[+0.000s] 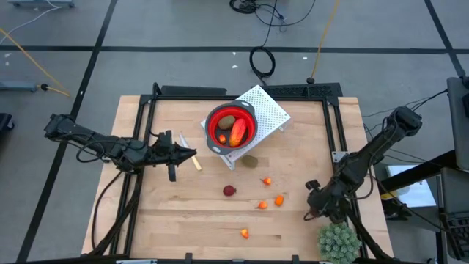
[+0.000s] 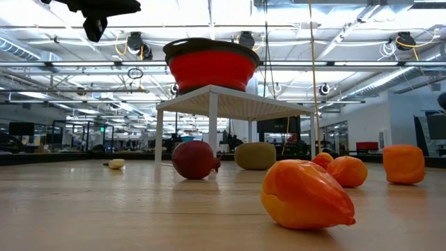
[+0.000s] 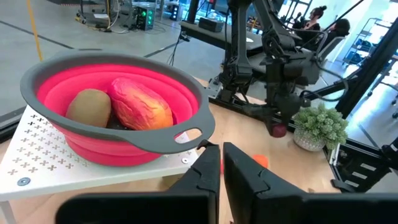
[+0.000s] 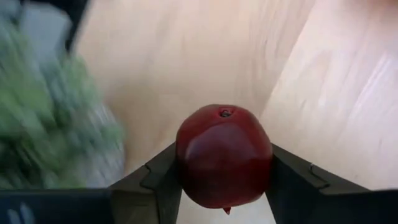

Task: Pick & Place Fruit
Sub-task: Put the pomegranate into the red strainer bowl on the shelf

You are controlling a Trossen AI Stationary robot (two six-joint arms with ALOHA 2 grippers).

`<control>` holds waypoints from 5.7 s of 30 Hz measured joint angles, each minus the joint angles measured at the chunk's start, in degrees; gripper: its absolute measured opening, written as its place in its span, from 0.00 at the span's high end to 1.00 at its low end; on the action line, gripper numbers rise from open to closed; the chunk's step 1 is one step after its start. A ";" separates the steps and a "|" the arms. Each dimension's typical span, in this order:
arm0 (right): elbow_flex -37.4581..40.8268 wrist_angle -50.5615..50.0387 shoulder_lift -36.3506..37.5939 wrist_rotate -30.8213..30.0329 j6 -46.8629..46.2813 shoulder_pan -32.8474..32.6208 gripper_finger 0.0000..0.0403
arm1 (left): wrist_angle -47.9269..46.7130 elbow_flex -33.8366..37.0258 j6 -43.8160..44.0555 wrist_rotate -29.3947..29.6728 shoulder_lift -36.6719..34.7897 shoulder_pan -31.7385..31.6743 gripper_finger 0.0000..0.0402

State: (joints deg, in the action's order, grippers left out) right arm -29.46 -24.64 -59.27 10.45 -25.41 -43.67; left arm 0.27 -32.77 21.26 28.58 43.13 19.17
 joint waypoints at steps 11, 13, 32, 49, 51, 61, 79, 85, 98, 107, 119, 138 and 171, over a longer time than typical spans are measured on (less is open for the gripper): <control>-0.80 31.07 0.00 -17.24 -23.68 10.07 0.56 | -0.13 0.00 0.45 -7.79 0.00 0.03 0.95; -0.80 36.57 0.00 -22.34 -25.18 11.80 0.55 | -0.15 0.00 0.22 -9.98 0.00 0.03 0.94; -0.80 66.67 0.00 -49.05 -24.51 20.70 0.55 | -0.22 0.00 -0.13 -15.15 0.02 0.03 0.95; -0.80 68.20 -0.02 -61.39 -33.75 21.96 0.55 | -0.19 0.00 -3.80 -15.06 0.00 0.00 0.97; -0.80 68.17 -0.02 -61.31 -33.58 21.96 0.55 | -0.16 0.00 -4.54 -15.06 0.02 -0.01 0.95; -0.80 68.10 -0.02 -56.56 -10.30 21.91 0.55 | -0.13 0.00 -5.64 -15.05 0.01 0.00 0.94; -0.80 68.23 -0.02 -49.00 44.35 21.96 0.55 | -0.09 0.00 -8.18 -15.02 0.02 -0.01 0.94; -0.80 68.21 -0.02 -49.08 51.27 21.96 0.55 | -0.04 0.00 -8.14 -15.02 0.02 -0.01 0.94; -0.80 71.48 -0.02 -48.03 51.64 21.96 0.55 | -0.07 0.00 -9.99 -15.02 0.01 -0.01 0.94; -0.80 85.86 -0.02 -30.74 53.69 21.96 0.55 | -0.07 0.00 -15.98 -14.99 0.02 0.00 0.94; -0.82 96.07 -0.02 -11.83 63.68 21.93 0.55 | 0.91 0.00 -16.42 -14.99 0.02 0.01 0.94; -0.82 77.26 0.00 -38.88 53.33 22.33 0.55 | 13.84 -0.06 -14.93 -8.31 0.94 -0.01 0.94; -0.83 63.56 0.00 -54.52 61.14 22.37 0.55 | 8.29 -37.92 -13.53 -1.46 39.07 -4.84 0.63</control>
State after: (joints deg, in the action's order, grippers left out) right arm -30.28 38.92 -59.27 -44.08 35.73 -21.30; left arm 8.57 -70.69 7.73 27.11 82.20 14.32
